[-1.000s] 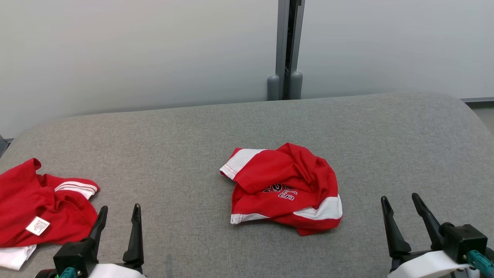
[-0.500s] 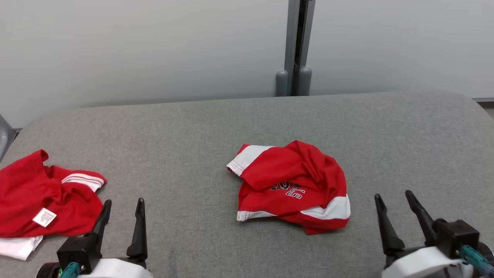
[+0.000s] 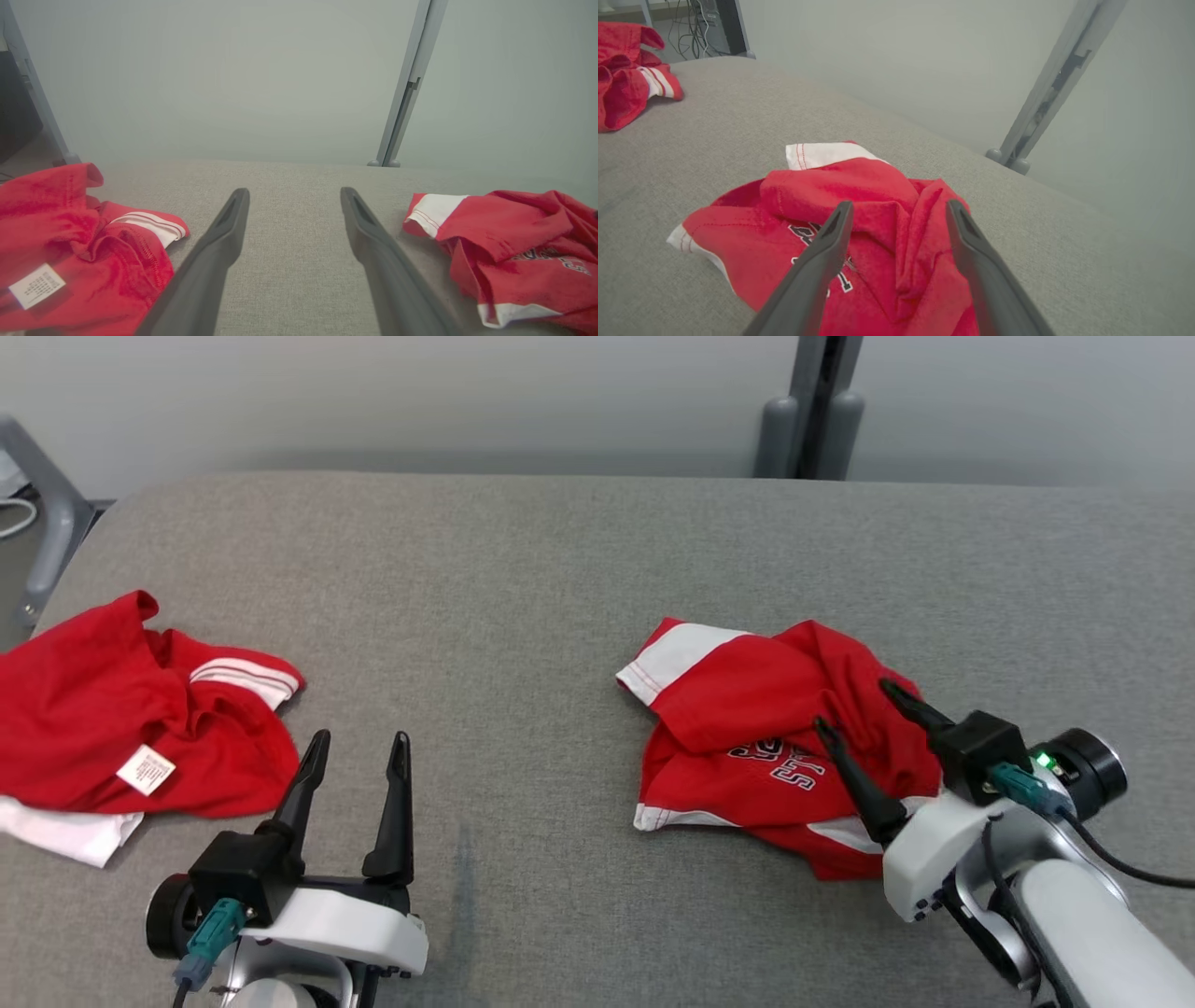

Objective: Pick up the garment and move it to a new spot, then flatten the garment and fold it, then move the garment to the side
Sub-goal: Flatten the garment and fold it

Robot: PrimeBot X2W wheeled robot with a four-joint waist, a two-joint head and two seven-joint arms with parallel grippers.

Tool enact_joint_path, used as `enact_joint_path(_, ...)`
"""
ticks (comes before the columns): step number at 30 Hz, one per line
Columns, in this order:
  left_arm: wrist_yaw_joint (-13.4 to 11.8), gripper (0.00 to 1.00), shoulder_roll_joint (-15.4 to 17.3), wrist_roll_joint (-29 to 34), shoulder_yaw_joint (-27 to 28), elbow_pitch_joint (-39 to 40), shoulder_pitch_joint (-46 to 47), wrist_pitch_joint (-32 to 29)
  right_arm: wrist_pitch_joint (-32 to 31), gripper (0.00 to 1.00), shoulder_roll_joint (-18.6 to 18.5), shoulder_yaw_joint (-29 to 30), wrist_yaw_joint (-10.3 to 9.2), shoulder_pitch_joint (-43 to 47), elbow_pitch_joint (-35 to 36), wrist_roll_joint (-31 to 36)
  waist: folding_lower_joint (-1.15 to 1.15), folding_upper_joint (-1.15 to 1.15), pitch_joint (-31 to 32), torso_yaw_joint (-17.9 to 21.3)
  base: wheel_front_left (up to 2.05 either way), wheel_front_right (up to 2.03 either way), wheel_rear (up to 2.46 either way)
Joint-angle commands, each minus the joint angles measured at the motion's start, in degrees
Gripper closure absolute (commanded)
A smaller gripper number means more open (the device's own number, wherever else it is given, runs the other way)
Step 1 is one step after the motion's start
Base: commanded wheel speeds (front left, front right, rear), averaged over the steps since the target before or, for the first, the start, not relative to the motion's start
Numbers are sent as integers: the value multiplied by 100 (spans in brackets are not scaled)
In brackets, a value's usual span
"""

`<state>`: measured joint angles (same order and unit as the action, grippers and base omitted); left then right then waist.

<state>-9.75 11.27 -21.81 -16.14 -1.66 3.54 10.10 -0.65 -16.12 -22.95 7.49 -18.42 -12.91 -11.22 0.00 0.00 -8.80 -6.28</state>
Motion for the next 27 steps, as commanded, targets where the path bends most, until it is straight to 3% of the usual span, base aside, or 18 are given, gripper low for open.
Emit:
enact_joint_path(1, 63, 0, -35, -5, -32, -98, 189, 58, -64, 0, -180, -295, 0, -289, -204, -81, 0, 0, -292, -259, 0, 0, 0)
enact_joint_path(7, 172, 0, -177, -27, -123, -386, 504, 213, -287, 0, -653, -1277, 0, -994, -679, -229, 0, 0, -514, -430, 0, 0, 0)
enact_joint_path(12, 216, 0, -227, -47, -137, -541, 621, 290, -535, 0, -798, -1812, 1, -1350, -958, -313, 0, 0, -575, -417, 0, 0, 0)
enact_joint_path(14, 240, 0, -239, -51, -146, -600, 679, 316, -694, 71, -853, -2040, 0, -1558, -1056, -357, 0, 0, -601, -394, 0, 0, 0)
enact_joint_path(15, 248, 0, -241, -41, -150, -623, 701, 325, -785, 100, -856, -2145, 0, -1632, -1101, -436, 0, 0, -613, -381, 0, 0, 0)
enact_joint_path(20, 261, 0, -245, -16, -158, -721, 774, 368, -885, 100, -853, -2042, 0, -1895, -951, -927, 0, 0, -661, -295, 0, 0, 0)
enact_joint_path(27, 244, 0, -250, -37, -132, -795, 797, 413, -702, 100, -606, -899, -1, -1420, -520, -1892, 0, 0, -654, -124, 0, 0, 0)
